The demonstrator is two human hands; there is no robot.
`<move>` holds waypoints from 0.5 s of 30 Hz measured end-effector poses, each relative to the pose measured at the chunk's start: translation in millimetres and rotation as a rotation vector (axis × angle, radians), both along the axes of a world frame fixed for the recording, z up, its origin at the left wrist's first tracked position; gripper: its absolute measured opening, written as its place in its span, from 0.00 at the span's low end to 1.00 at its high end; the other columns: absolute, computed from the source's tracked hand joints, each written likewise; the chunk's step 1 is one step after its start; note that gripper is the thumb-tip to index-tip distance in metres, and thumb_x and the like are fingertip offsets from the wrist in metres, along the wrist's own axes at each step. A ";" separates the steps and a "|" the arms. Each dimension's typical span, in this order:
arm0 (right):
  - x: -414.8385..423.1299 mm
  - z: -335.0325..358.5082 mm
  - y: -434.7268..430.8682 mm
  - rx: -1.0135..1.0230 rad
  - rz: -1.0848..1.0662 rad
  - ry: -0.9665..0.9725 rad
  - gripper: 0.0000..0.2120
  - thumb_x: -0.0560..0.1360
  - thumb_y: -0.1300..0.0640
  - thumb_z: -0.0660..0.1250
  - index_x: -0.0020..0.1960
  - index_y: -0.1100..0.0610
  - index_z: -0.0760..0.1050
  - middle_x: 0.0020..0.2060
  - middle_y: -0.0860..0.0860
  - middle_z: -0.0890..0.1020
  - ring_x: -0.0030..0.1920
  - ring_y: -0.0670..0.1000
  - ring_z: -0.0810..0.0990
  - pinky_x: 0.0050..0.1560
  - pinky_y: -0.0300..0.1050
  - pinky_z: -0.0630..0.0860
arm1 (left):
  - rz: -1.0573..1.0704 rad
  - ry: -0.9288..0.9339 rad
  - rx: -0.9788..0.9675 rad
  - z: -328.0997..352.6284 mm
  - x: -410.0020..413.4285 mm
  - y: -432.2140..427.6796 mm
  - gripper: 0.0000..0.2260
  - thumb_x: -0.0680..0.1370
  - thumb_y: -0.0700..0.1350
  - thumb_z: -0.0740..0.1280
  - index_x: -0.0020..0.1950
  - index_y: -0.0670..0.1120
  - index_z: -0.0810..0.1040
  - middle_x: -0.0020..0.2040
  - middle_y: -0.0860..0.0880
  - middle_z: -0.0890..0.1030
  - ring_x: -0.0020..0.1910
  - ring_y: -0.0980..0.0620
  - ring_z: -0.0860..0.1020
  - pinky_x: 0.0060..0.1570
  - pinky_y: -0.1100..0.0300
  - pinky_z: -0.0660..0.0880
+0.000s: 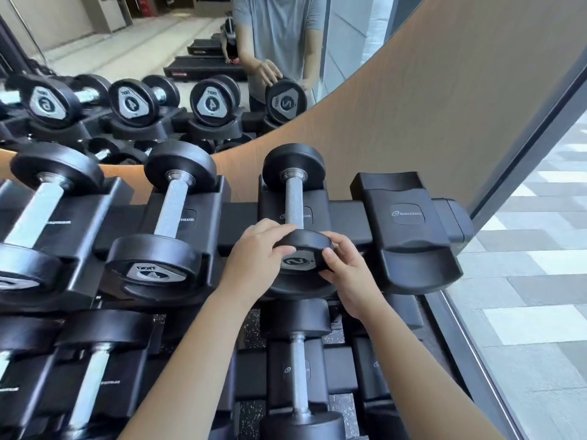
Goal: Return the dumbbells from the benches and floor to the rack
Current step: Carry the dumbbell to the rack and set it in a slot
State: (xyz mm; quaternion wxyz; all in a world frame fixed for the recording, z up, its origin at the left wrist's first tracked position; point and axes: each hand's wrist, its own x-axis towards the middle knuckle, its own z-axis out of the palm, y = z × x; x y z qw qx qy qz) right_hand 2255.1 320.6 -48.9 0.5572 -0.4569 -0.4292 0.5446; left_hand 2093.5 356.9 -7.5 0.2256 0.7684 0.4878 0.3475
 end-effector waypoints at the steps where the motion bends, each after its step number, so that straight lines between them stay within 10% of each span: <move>1: 0.0 -2.3 0.0 -0.001 0.002 0.034 0.11 0.77 0.62 0.59 0.55 0.49 0.73 0.48 0.49 0.78 0.45 0.42 0.79 0.45 0.37 0.77 | 0.002 0.013 0.014 0.7 1.4 -0.9 0.16 0.72 0.40 0.69 0.59 0.47 0.77 0.50 0.52 0.77 0.52 0.49 0.73 0.55 0.57 0.68; 15: 7.2 20.1 6.8 0.135 -0.022 -0.527 0.13 0.72 0.56 0.69 0.54 0.45 0.75 0.51 0.48 0.80 0.51 0.45 0.77 0.55 0.35 0.71 | 0.075 -0.406 -0.226 -33.2 -13.6 -11.5 0.18 0.76 0.39 0.64 0.56 0.62 0.72 0.55 0.58 0.76 0.50 0.60 0.74 0.54 0.71 0.68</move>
